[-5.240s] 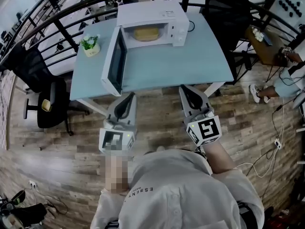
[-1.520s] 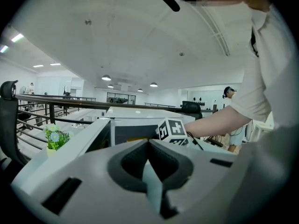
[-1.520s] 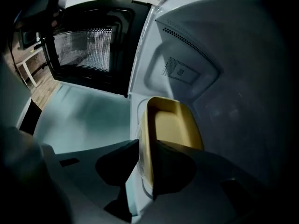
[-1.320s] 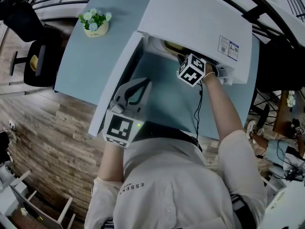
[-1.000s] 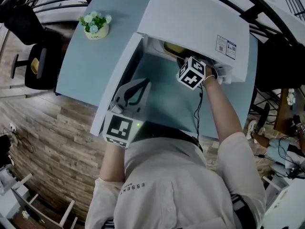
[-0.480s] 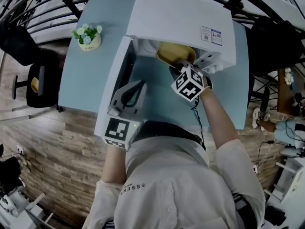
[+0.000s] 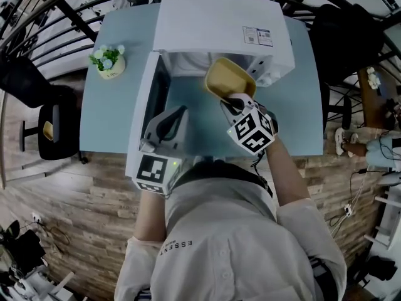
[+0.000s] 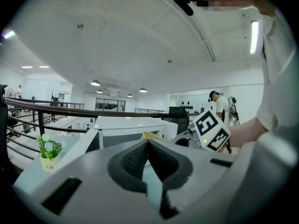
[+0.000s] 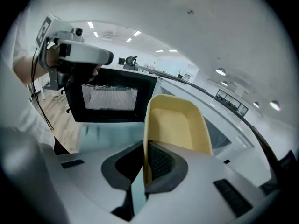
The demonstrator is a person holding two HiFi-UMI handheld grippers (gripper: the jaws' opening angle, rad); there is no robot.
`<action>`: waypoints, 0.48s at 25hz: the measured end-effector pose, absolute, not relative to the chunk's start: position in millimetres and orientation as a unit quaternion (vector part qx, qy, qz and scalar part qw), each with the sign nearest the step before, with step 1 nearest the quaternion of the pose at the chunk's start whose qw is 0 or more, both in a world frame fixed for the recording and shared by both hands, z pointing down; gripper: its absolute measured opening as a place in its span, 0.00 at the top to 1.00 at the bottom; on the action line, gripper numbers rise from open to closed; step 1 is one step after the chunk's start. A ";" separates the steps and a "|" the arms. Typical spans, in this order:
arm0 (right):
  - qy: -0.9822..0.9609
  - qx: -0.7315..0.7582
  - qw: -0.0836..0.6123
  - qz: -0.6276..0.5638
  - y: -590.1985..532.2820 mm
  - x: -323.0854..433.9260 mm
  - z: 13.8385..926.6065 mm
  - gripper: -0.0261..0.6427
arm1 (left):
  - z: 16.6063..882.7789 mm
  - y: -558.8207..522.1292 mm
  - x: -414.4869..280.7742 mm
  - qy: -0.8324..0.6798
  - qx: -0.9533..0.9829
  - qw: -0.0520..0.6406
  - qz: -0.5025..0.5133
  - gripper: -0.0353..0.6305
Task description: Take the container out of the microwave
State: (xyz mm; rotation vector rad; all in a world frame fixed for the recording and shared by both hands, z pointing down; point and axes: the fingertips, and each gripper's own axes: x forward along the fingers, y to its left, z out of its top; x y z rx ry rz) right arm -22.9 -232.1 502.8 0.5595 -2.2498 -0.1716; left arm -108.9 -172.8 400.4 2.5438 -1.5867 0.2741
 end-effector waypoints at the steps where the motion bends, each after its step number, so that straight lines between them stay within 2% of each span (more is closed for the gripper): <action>1: -0.891 0.229 0.387 -0.065 -228.8 -19.5 496.7 0.92 | 399.2 -172.2 -108.9 -0.525 0.844 0.064 0.090 0.94; 12: -0.921 0.313 0.226 -0.055 -213.5 15.4 408.2 0.92 | 371.6 -173.4 -86.9 -0.512 0.855 0.027 0.084 0.94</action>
